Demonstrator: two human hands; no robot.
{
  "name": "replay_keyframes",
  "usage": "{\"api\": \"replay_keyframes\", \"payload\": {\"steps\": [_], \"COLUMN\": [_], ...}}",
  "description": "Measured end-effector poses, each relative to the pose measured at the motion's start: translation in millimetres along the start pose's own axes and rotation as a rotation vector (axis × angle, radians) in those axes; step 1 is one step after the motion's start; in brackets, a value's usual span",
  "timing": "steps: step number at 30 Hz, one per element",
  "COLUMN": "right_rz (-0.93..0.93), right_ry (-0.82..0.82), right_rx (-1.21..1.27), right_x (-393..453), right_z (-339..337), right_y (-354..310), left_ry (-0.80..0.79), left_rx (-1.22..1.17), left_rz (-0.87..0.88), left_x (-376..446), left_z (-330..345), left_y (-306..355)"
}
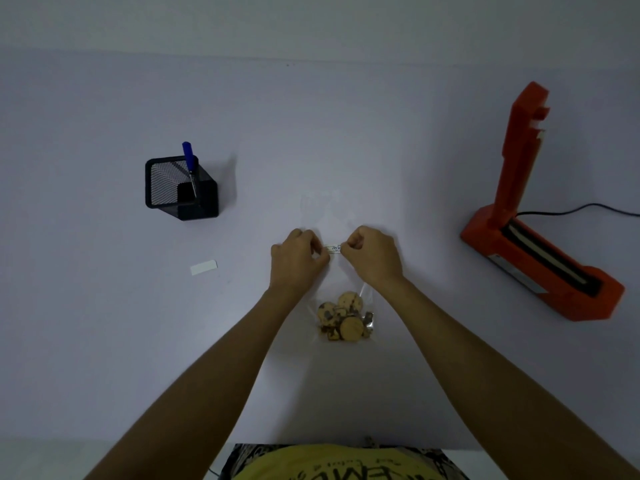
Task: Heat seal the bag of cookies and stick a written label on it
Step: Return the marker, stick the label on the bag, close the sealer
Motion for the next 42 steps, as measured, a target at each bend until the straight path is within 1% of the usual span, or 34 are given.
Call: {"api": "replay_keyframes", "payload": {"steps": [6,10,15,20,24,31,36,42], "right_rz": [-0.005,-0.001,-0.022,0.003,-0.005,-0.022,-0.030,-0.042], "right_ry": [0.008,0.026,0.048,-0.021,-0.036,-0.006,-0.001,-0.009], "right_rx": [-0.018,-0.010,-0.107,-0.007,0.056,0.011,0.085,0.026], "right_x": [-2,-3,-6,-1,5,3,6,5], "right_z": [-1,-2,3,1,-3,-1,-5,-4], "right_y": [-2,-1,-7,1,8,4,9,5], "left_ry": [-0.008,0.014,0.034,0.031,0.024,-0.010,-0.038,-0.063], "left_rx": [0.000,-0.037,-0.050,-0.086,-0.093,-0.093,-0.103,-0.104], "left_rz": [-0.001,0.000,-0.005,-0.002,-0.012,-0.023,-0.033,-0.038], "left_x": [2,4,5,5,6,7,10,11], "left_z": [1,0,2,-1,-2,-3,-1,-1], "left_y": [0,-3,-6,-5,-6,-5,-7,-8]}}
Point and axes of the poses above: each hand's wrist, its own x-axis towards the middle knuckle, its own z-axis out of the palm, y = z × x, the point moved 9 cm from there along x, towards the middle knuckle, and after that the axes turned 8 degrees about -y, right-handed, at the moved point
